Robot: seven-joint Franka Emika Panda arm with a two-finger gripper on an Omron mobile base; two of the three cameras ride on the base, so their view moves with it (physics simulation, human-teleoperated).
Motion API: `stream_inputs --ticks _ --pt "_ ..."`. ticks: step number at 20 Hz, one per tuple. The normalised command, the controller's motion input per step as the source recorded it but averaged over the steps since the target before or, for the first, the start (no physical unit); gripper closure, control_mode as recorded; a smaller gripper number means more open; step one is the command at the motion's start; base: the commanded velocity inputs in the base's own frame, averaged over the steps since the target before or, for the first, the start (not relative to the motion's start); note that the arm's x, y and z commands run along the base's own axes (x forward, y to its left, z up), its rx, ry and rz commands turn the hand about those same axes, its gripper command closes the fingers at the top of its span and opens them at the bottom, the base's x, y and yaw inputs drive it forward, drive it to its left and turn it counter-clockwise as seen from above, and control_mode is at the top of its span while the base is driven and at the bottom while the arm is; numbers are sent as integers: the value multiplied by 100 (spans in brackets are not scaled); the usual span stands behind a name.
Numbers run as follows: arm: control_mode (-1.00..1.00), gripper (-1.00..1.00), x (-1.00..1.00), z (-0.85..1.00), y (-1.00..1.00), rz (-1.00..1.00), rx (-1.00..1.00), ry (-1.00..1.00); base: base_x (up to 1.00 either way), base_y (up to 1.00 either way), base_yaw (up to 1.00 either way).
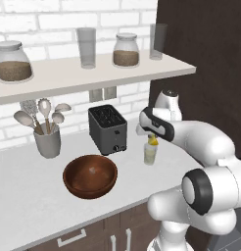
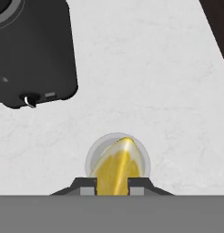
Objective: Grab a lemon wedge from the fridge and one ice cube from the ice bowl, and put them in the glass of lemonade.
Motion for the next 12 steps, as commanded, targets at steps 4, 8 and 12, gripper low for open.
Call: stream_inputs --ticks 4,8,12 --pt "-100 100 0 -16 0 0 0 0 0 0 0" --pt "-100 100 0 -10 0 0 0 0 0 0 0" --pt "-100 100 9 0 0 0 0 0 0 0 0"
